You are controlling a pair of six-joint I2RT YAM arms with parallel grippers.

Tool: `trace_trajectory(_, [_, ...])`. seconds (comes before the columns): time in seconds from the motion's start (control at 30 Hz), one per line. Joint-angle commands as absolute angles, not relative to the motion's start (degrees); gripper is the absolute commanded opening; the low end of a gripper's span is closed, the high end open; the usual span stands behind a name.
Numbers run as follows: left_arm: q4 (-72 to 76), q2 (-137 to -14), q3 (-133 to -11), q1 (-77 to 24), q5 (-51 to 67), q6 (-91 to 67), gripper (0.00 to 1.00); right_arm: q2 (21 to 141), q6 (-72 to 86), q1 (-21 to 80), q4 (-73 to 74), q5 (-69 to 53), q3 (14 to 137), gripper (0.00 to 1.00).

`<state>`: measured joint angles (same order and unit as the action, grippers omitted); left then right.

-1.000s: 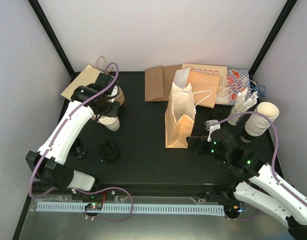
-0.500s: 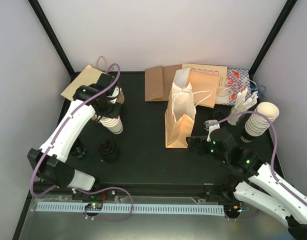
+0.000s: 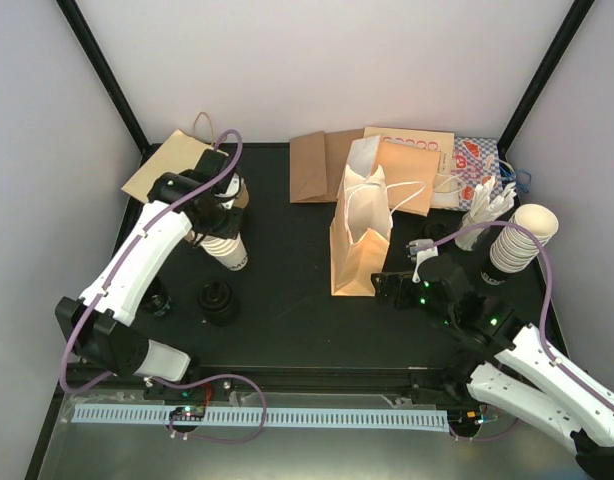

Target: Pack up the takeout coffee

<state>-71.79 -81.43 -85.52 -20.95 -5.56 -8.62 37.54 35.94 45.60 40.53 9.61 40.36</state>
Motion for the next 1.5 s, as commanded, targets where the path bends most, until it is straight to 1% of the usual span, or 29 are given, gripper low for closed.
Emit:
trace_trajectory(0.0, [-75.29, -82.46, -88.39, -21.6, -11.26, -10.15, 0.02, 37.46, 35.68, 45.49, 39.34, 9.25, 40.52, 1.0])
trace_trajectory(0.1, [-75.95, -83.12, -88.38, -22.19, -11.9, -10.12, 0.02, 37.12, 35.68, 45.44, 39.34, 9.61, 40.23, 1.0])
trace_trajectory(0.17, [-73.53, -81.78, -87.09, -22.32, -6.15, -8.42, 0.02, 37.11, 35.75, 45.45, 39.06, 9.62, 40.14, 1.0])
trace_trajectory(0.27, [-72.87, -81.15, -86.85, -23.09, -7.95, -9.15, 0.01, 37.48, 36.0, 45.47, 38.85, 9.17, 40.25, 1.0])
trace_trajectory(0.37, [-76.1, -83.31, -88.26, -23.92, -14.65, -11.23, 0.02, 37.53, 36.12, 45.44, 39.01, 9.02, 40.34, 1.0])
trace_trajectory(0.5, [-76.99, -85.23, -87.42, -24.78, -14.71, -11.75, 0.02, 37.22, 36.04, 45.47, 39.12, 9.44, 40.17, 1.0])
trace_trajectory(0.57, [-74.12, -84.4, -85.87, -24.98, -9.09, -10.15, 0.02, 37.26, 36.04, 45.5, 39.11, 9.45, 40.17, 1.0])
trace_trajectory(0.63, [-73.65, -83.55, -85.7, -25.46, -11.28, -11.89, 0.01, 37.2, 36.12, 45.47, 39.03, 9.34, 40.17, 1.0])
trace_trajectory(0.7, [-73.28, -83.54, -85.65, -25.57, -10.31, -11.13, 0.02, 37.32, 36.12, 45.49, 39.13, 9.21, 40.25, 1.0])
trace_trajectory(0.77, [-74.97, -84.44, -86.6, -25.93, -13.97, -12.64, 0.02, 37.29, 36.12, 45.5, 39.27, 9.27, 40.25, 1.0])
trace_trajectory(0.83, [-74.98, -84.97, -86.64, -26.08, -12.95, -11.5, 0.02, 37.22, 36.04, 45.5, 39.39, 9.42, 40.25, 1.0])
trace_trajectory(0.9, [-76.23, -85.45, -87.0, -26.58, -16.85, -13.44, 0.02, 37.26, 36.04, 45.49, 39.35, 9.58, 40.17, 1.0])
trace_trajectory(0.97, [-75.4, -85.42, -86.44, -26.79, -13.83, -11.86, 0.01, 37.22, 36.12, 45.46, 39.17, 9.49, 40.18, 1.0])
trace_trajectory(1.03, [-75.01, -85.1, -86.03, -27.04, -14.87, -12.8, 0.02, 37.35, 36.16, 45.5, 38.95, 9.31, 40.12, 1.0])
trace_trajectory(1.13, [-74.67, -85.1, -85.89, -27.16, -12.51, -11.89, 0.01, 37.35, 36.25, 45.44, 38.89, 9.21, 40.03, 1.0])
trace_trajectory(1.33, [-77.13, -85.25, -87.54, -27.42, -18.05, -13.24, 0.01, 37.19, 36.12, 45.5, 39.34, 9.45, 40.16, 1.0])
trace_trajectory(1.47, [-78.28, -84.75, -89.16, -27.59, -19.05, -13.36, 0.02, 37.09, 36.19, 45.52, 39.29, 9.53, 39.99, 1.0])
